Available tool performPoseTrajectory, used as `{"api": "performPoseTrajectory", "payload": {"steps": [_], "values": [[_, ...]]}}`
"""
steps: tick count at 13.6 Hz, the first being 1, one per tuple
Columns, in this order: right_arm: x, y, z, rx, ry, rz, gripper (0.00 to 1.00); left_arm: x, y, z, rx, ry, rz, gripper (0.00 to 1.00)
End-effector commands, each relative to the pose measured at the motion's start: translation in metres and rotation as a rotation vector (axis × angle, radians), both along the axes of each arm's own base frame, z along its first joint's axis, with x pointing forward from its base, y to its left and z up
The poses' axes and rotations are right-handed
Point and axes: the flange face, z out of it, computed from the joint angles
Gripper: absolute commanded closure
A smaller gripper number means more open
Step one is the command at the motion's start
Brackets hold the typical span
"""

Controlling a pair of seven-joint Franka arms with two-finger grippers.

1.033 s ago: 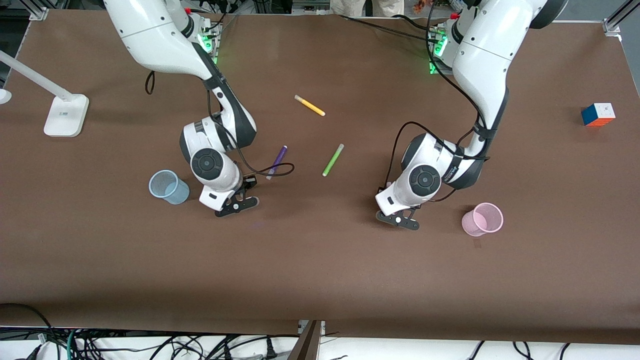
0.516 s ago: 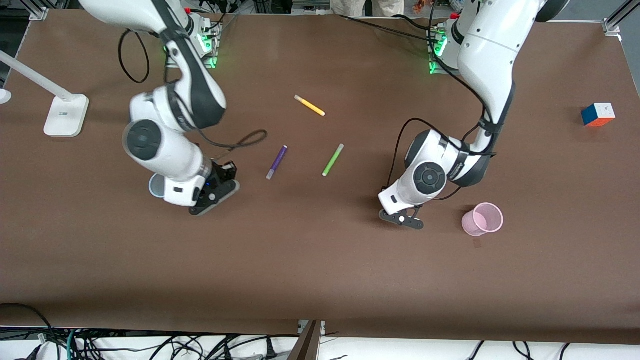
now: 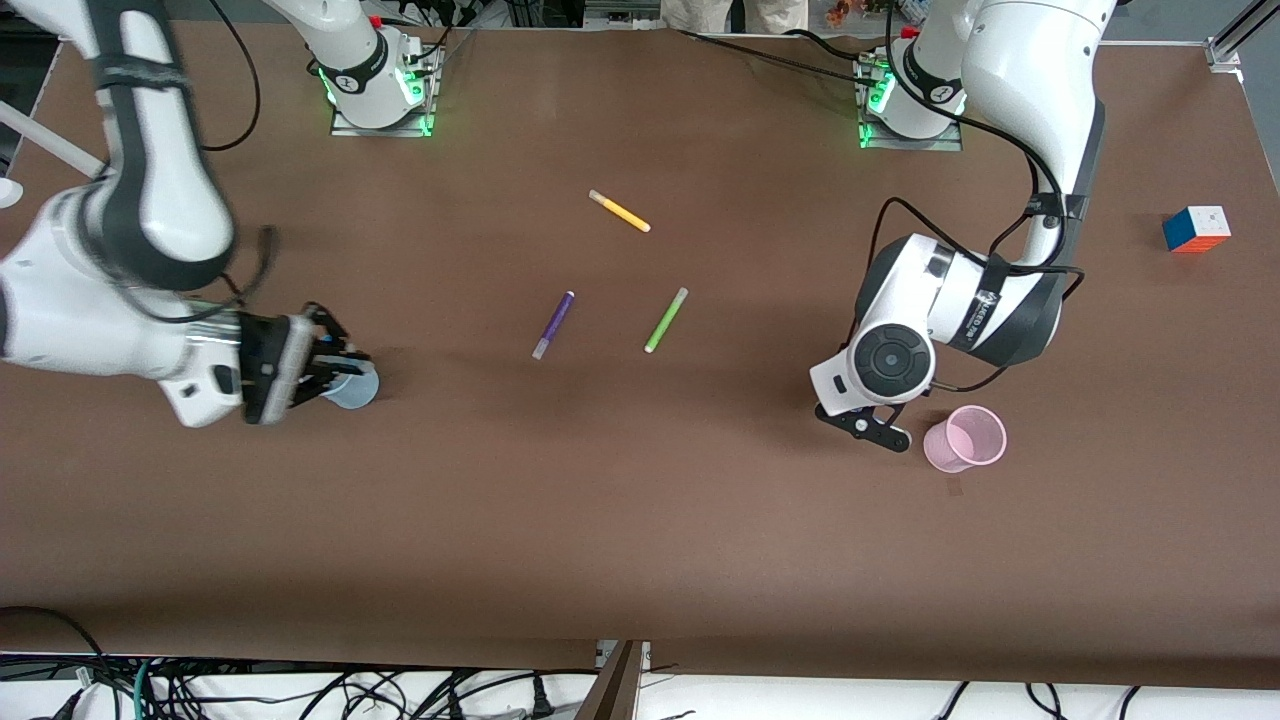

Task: Place pink and blue markers in matching cups
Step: 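Carry the blue marker to the blue cup while the left gripper carries pink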

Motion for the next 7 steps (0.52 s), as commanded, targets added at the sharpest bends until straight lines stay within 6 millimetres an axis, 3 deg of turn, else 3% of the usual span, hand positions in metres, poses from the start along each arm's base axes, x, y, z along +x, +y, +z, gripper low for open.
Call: {"api": "performPoseTrajectory", "payload": {"steps": [1,4,7], "values": [[-0.001,-0.03,-0.01,0.127,-0.055,0.103,0.95,0.002,0.011,-0.001,0.121,0.06,-0.155,1.0],[0.001,-0.053,-0.04,0.251,-0.106,0.165,0.95,0.012,0.029,-0.012,0.295,0.073,-0.306,1.0],[0.001,-0.063,-0.065,0.326,-0.136,0.198,0.95,0.02,0.039,-0.03,0.45,0.078,-0.411,1.0]]}}
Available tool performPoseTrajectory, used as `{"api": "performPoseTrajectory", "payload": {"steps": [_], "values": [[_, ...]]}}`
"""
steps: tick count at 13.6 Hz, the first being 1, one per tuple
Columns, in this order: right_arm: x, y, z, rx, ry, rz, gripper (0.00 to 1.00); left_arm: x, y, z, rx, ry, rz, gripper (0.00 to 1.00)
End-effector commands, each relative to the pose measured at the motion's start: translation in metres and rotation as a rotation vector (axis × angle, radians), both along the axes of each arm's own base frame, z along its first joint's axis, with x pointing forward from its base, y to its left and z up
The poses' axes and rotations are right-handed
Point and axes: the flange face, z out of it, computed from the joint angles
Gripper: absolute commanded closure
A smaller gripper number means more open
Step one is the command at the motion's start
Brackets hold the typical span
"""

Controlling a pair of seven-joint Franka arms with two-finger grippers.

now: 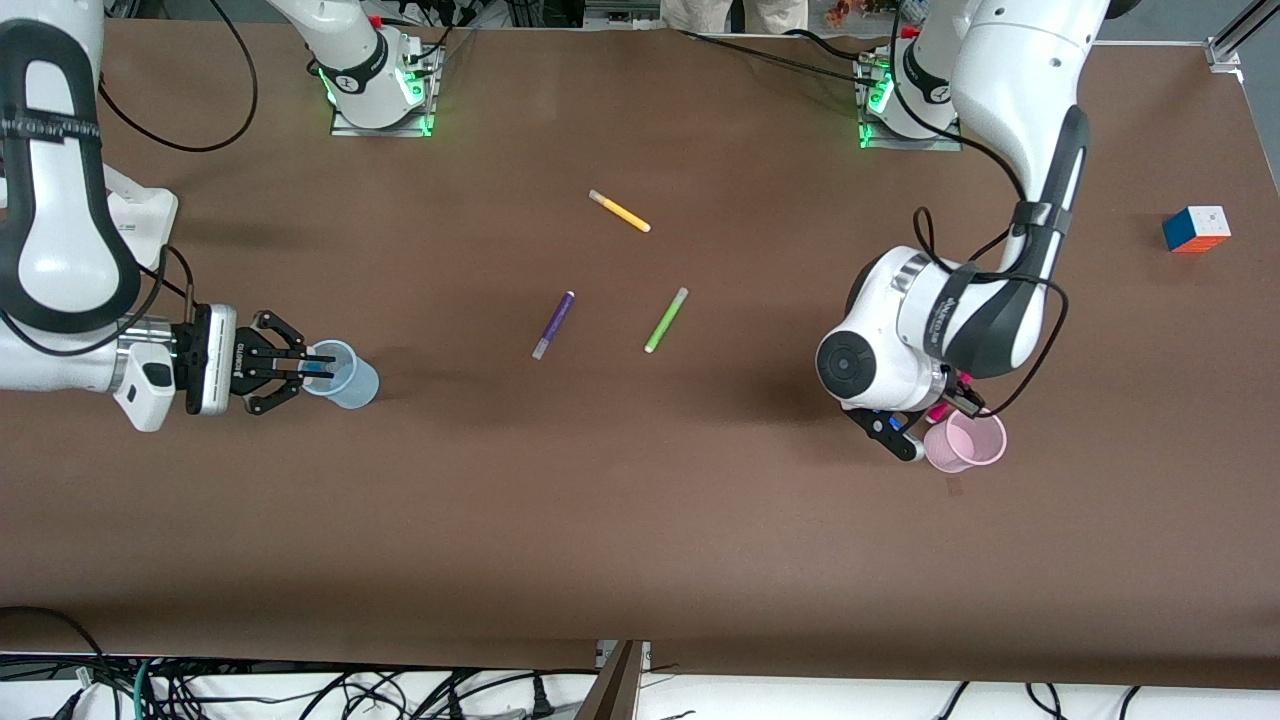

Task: Place pink and blue markers in matching cups
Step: 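Carry the blue marker to the blue cup while the left gripper carries pink, then open the right gripper over the blue cup while the left gripper drops pink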

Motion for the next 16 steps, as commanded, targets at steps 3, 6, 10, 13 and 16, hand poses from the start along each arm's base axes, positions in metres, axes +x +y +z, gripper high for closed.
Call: {"api": "performPoseTrajectory", "payload": {"steps": [3,6,10,13,16], "values": [[-0.004,-0.013,-0.03,0.12,-0.009,0.042,0.95,0.011,0.017,-0.013,0.137,0.018,-0.083,1.0],[-0.007,-0.022,-0.036,0.133,0.022,0.032,0.74,0.016,0.03,-0.031,0.197,0.03,-0.11,1.0],[-0.005,-0.036,-0.023,0.101,0.123,-0.093,0.0,0.016,0.039,-0.048,0.206,0.043,-0.103,1.0],[0.005,-0.025,0.037,-0.055,0.312,-0.256,0.0,0.024,0.045,-0.043,0.19,0.026,-0.082,0.01],[0.002,0.003,0.083,-0.332,0.435,-0.422,0.0,0.025,0.039,-0.039,0.168,0.013,-0.087,0.0]]}}
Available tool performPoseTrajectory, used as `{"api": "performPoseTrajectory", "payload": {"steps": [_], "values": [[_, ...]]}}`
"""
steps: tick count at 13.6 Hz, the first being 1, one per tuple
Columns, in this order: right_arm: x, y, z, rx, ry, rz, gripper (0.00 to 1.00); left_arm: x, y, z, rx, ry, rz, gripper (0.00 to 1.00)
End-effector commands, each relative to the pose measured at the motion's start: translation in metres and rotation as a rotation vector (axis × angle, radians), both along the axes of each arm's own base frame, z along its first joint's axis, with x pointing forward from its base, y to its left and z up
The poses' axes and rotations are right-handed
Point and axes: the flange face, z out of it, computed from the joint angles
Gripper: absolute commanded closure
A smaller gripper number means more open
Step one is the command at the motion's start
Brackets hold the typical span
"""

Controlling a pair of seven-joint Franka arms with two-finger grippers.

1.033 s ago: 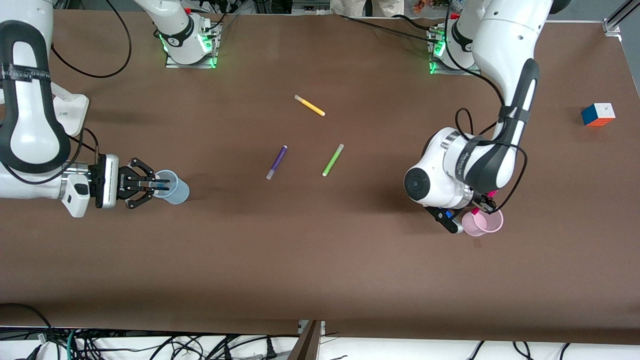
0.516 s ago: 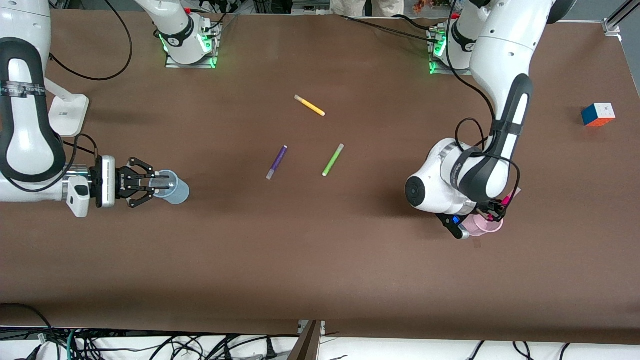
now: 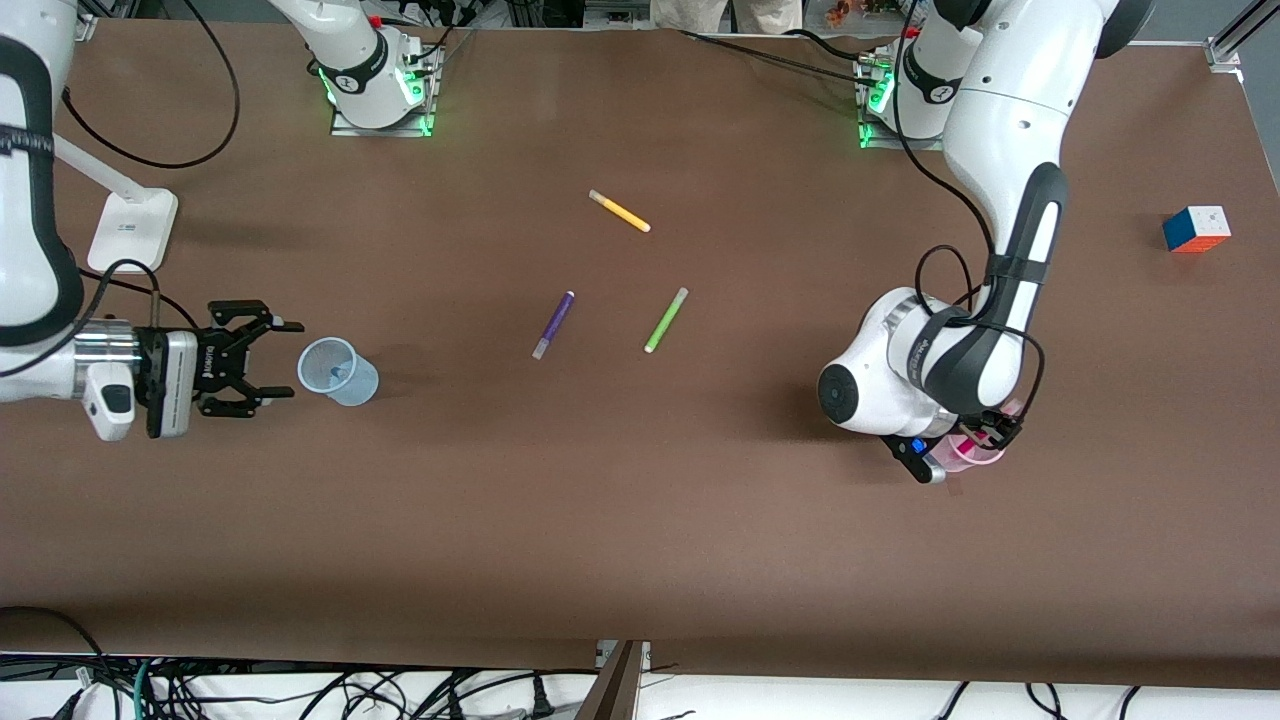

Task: Place pink and blue markers in matching cups

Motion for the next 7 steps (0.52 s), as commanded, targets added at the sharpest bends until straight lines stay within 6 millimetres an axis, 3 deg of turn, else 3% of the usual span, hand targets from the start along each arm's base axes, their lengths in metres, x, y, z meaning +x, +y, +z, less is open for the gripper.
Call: {"api": "performPoseTrajectory", "payload": {"steps": [1,3,5,6,7], "values": [[-0.008,0.027,0.039,-0.238,0.118,-0.137,0.0,0.005,-0.008,0.008,-0.011,-0.007,-0.018,0.0],[-0.011,0.027,0.043,-0.408,0.191,-0.265,0.0,0.009,-0.016,0.022,-0.047,-0.027,0.002,0.0],[-0.016,0.024,0.044,-0.514,0.264,-0.37,0.0,0.008,-0.034,0.064,-0.187,-0.058,0.093,0.0],[-0.022,0.033,0.045,-0.574,0.326,-0.427,0.0,0.005,-0.036,0.086,-0.237,-0.072,0.143,0.0],[-0.027,0.031,0.056,-0.645,0.347,-0.512,0.0,0.002,-0.037,0.109,-0.29,-0.109,0.207,0.0]]}}
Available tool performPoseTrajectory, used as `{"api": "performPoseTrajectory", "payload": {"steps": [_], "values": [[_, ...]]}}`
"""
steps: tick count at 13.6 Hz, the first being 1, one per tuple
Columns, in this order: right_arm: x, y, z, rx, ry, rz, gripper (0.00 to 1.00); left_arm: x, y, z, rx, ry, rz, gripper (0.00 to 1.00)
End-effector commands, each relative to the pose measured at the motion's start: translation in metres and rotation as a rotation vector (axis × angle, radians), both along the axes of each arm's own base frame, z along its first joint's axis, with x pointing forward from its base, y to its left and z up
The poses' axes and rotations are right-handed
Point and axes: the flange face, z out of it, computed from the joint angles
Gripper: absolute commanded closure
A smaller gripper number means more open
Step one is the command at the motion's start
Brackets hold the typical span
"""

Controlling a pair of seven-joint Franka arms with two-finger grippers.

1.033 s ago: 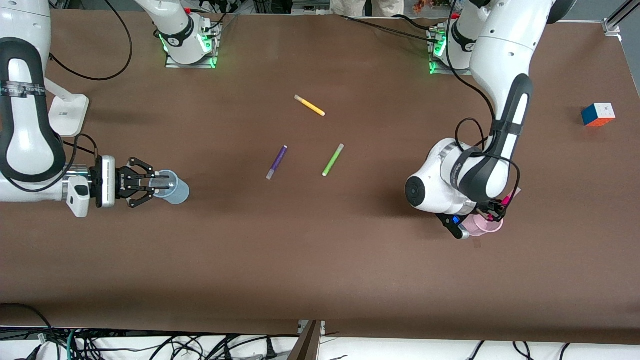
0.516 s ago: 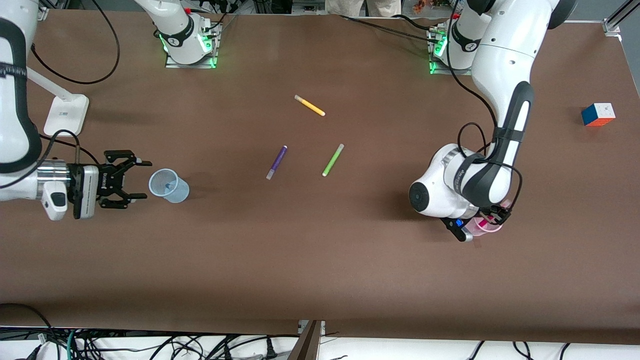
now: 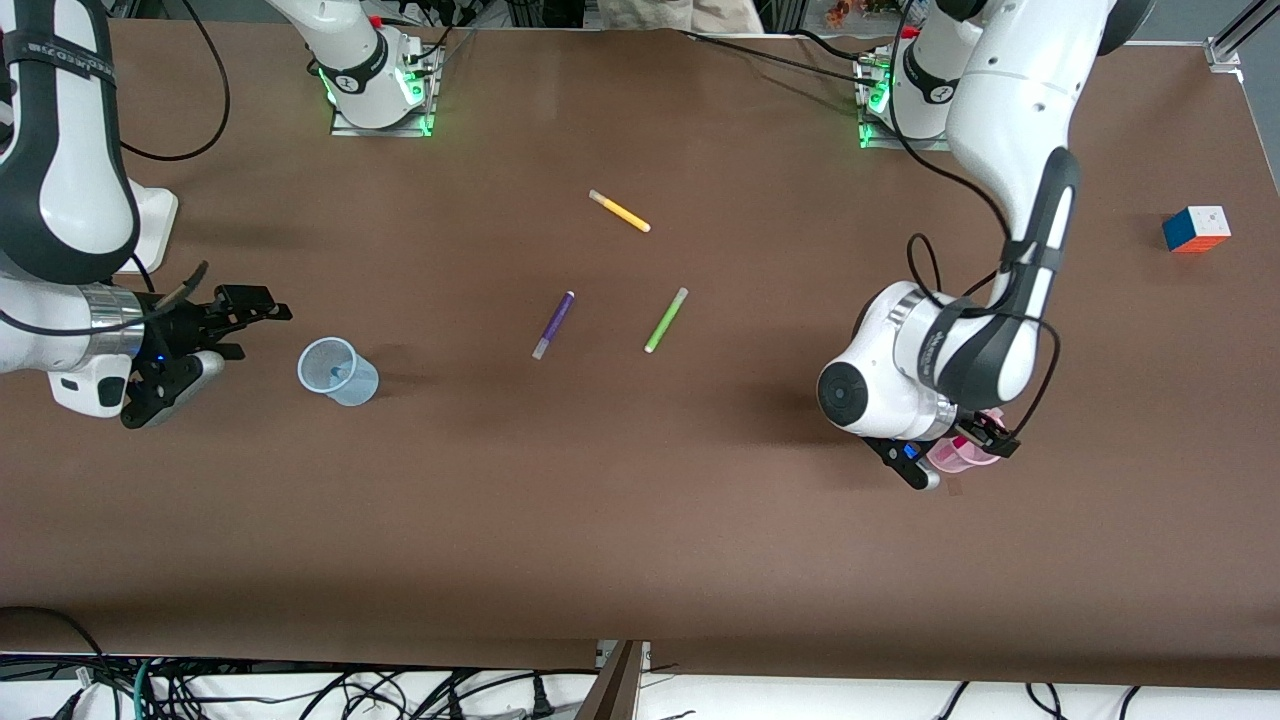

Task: Place pink and blue markers in matching cups

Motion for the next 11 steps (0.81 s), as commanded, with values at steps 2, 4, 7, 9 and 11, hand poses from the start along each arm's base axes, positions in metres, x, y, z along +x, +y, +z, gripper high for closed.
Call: {"api": "performPoseTrajectory", "payload": {"steps": [2,4,7,9,11], "values": [[-0.021,0.009,0.028,-0.225,0.064,-0.232,0.0,-0.015,-0.001,0.093,-0.185,-0.099,0.242,0.0],[-0.045,0.01,0.048,-0.302,0.07,-0.374,0.0,-0.025,0.002,0.138,-0.268,-0.178,0.395,0.0],[-0.071,0.025,0.104,-0.35,-0.035,-0.351,0.0,-0.032,0.044,0.214,-0.371,-0.303,0.561,0.0],[-0.09,0.022,0.134,-0.343,-0.093,-0.361,0.0,-0.033,0.099,0.26,-0.527,-0.338,0.702,0.0],[-0.113,0.017,0.172,-0.357,-0.122,-0.367,0.0,-0.042,0.141,0.298,-0.613,-0.381,0.773,0.0]]}}
